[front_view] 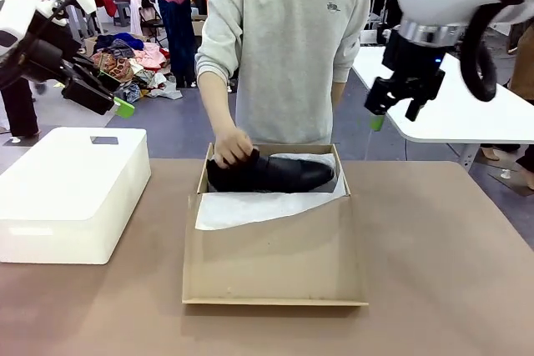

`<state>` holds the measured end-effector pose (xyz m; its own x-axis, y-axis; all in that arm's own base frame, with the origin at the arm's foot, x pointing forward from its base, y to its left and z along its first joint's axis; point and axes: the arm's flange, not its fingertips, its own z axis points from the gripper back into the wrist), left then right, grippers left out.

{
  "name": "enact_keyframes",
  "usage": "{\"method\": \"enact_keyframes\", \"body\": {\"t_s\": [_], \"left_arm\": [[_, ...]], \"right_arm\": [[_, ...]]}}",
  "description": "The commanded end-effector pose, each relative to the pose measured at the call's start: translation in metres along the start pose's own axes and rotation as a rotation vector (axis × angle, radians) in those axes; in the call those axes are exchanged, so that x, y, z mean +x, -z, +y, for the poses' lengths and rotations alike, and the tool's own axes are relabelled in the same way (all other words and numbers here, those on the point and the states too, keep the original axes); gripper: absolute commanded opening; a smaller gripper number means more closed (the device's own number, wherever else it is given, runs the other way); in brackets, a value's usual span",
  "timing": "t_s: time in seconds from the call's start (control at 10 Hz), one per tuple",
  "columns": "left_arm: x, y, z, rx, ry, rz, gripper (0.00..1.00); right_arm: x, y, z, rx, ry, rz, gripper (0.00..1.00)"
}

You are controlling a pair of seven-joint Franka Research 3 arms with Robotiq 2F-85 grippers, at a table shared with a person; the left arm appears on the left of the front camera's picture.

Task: Pack the shoes into the box.
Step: Close the Shoes Box.

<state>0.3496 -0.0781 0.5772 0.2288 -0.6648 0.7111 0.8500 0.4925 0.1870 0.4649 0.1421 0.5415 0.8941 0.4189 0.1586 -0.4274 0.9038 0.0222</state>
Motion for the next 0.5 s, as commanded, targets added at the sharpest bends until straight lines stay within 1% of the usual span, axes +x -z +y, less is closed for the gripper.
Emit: {"method": "enact_keyframes", "body": {"t_s": [0.0, 0.2, 0.4], "left_arm": [[-0.001, 0.0, 0.001, -0.014, 0.012, -0.016, 1.0], [-0.001, 0.0, 0.001, -0.014, 0.012, -0.016, 1.0], [-0.001, 0.0, 0.001, -0.014, 0.012, -0.016, 1.0]], "right_arm": [[-0.019, 0.009, -0.031, 0.127, -0.259, -0.045, 1.0], [-0.024, 0.018, -0.058, 0.11, -0.487, -0.091, 1.0], [-0.025, 0.026, -0.073, 0.071, -0.666, -0.102, 1.0]]}}
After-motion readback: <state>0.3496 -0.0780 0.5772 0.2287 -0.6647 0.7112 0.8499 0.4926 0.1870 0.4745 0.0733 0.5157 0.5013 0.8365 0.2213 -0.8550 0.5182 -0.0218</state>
